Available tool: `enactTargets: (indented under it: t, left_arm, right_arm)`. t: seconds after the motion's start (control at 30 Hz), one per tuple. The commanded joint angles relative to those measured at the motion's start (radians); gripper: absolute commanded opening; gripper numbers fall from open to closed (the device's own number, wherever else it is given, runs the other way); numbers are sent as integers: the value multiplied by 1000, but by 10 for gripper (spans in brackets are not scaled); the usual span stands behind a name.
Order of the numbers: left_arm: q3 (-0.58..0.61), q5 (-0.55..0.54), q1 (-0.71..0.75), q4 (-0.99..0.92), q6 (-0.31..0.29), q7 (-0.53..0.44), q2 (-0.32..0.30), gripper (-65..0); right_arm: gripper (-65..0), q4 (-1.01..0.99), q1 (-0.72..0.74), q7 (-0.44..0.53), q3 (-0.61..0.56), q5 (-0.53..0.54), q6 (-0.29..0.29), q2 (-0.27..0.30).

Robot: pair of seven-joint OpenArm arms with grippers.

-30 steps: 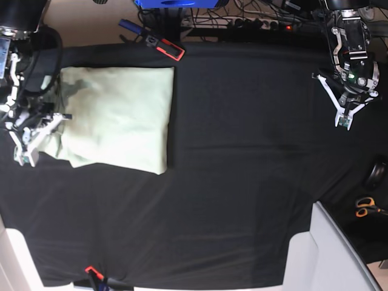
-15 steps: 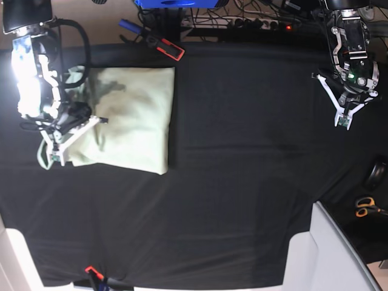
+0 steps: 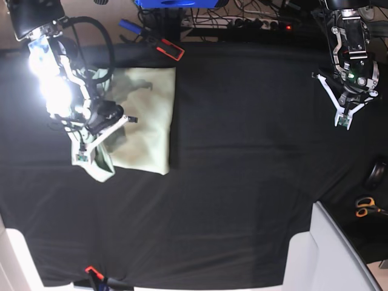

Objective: Fold the T-shirt properly
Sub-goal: 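Fold the bundle's side over onto itself with the right gripper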

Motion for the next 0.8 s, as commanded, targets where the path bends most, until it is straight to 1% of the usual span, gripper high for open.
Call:
enactTargets:
  t: [0.0,0.07,0.2,0.27,0.33,0.4,0.5,0.77]
  left_arm:
    - [-3,9,-3,14,5,-9,-17,-650]
    - [-3,9,-1,14,5,-9,-17,-650]
    - [-2,9,11,17,5,-9,-17,-650]
    - [-2,9,11,14,5,-9,-17,-650]
    - [-2,9,11,14,5,-9,-17,-650]
    - [-2,9,11,14,5,-9,-17,-650]
    - [-2,9,11,14,5,-9,-17,-650]
    - [-2,9,11,14,5,-9,-17,-650]
  right_arm:
    - [-649,-8,23,9,-16,3,-18,3]
    - [-649,-52,45,9,-56,4,-49,3]
    - [-649,-92,60,10,-91,4,-78,-3]
    - [-649,-95,60,10,-94,4,-100,-26]
    - [-649,-95,62,9,-98,4,-143,-40]
    - [-649,-95,65,-8,-98,4,-164,-57]
    - [-649,-96,86,-39,-98,3,-170,-81]
    - [-649,-123,120,-47,-113,3,-170,-118]
